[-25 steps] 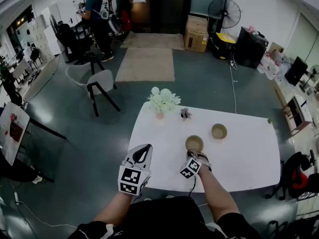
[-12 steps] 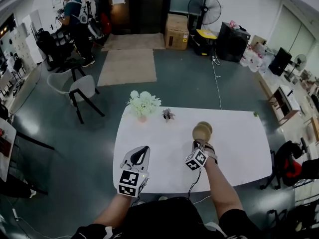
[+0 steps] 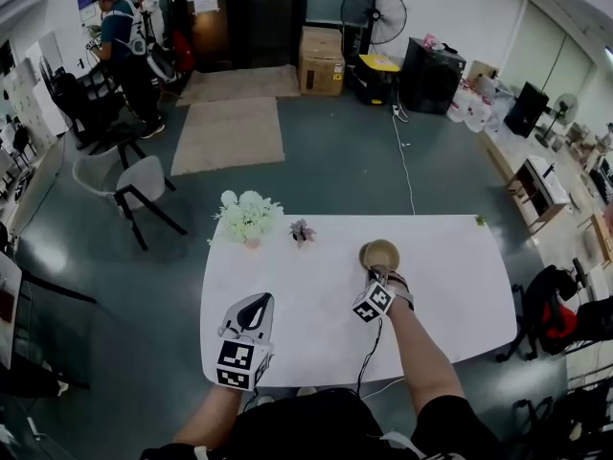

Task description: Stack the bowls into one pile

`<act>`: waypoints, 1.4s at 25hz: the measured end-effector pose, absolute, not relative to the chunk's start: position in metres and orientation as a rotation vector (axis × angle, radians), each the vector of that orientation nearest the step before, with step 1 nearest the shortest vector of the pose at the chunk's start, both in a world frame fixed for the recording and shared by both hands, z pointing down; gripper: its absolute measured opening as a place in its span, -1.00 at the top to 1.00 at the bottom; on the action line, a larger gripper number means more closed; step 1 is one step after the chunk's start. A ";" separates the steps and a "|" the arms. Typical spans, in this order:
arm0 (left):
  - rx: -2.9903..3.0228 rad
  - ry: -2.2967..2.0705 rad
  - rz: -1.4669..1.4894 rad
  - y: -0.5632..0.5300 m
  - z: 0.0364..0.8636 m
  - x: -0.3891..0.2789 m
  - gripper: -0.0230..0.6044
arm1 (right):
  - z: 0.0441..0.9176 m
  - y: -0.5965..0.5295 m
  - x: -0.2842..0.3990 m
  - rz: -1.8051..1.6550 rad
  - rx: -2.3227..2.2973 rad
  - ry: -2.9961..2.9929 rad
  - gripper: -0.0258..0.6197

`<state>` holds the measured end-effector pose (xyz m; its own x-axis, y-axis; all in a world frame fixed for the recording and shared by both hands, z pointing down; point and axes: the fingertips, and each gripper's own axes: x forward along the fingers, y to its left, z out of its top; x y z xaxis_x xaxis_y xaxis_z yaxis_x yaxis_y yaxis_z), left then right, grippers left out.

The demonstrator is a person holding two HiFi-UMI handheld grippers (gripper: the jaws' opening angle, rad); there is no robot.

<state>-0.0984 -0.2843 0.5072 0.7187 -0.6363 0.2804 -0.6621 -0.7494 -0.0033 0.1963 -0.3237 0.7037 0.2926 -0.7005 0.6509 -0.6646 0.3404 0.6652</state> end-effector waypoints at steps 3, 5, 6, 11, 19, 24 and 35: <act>2.813 -1.072 0.423 -0.290 0.508 -0.089 0.89 | 0.713 -0.335 0.204 -0.043 1.317 -1.411 0.77; 2.807 -1.079 0.438 -0.293 0.508 -0.085 0.89 | 0.720 -0.342 0.206 -0.020 1.307 -1.431 0.77; 2.803 -1.082 0.447 -0.294 0.508 -0.084 0.89 | 0.722 -0.345 0.207 -0.005 1.308 -1.439 0.76; 2.796 -1.097 0.471 -0.299 0.509 -0.084 0.89 | 0.732 -0.354 0.212 0.060 1.309 -1.444 0.66; 2.817 -1.073 0.457 -0.286 0.503 -0.084 0.89 | 0.690 -0.338 0.199 0.171 1.567 -1.586 0.41; 2.851 -1.049 0.412 -0.275 0.494 -0.082 0.89 | 0.600 -0.306 0.181 0.242 1.998 -1.746 0.87; 2.882 -1.010 0.314 -0.254 0.465 -0.084 0.89 | 0.424 -0.201 0.106 -0.106 2.433 -1.989 0.88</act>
<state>-0.0836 -0.2542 0.4653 0.7630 -0.6096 0.2151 -0.6242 -0.7813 -0.0002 0.1058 -0.2015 0.4241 0.1976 -0.9788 -0.0540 -0.9790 -0.1999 0.0405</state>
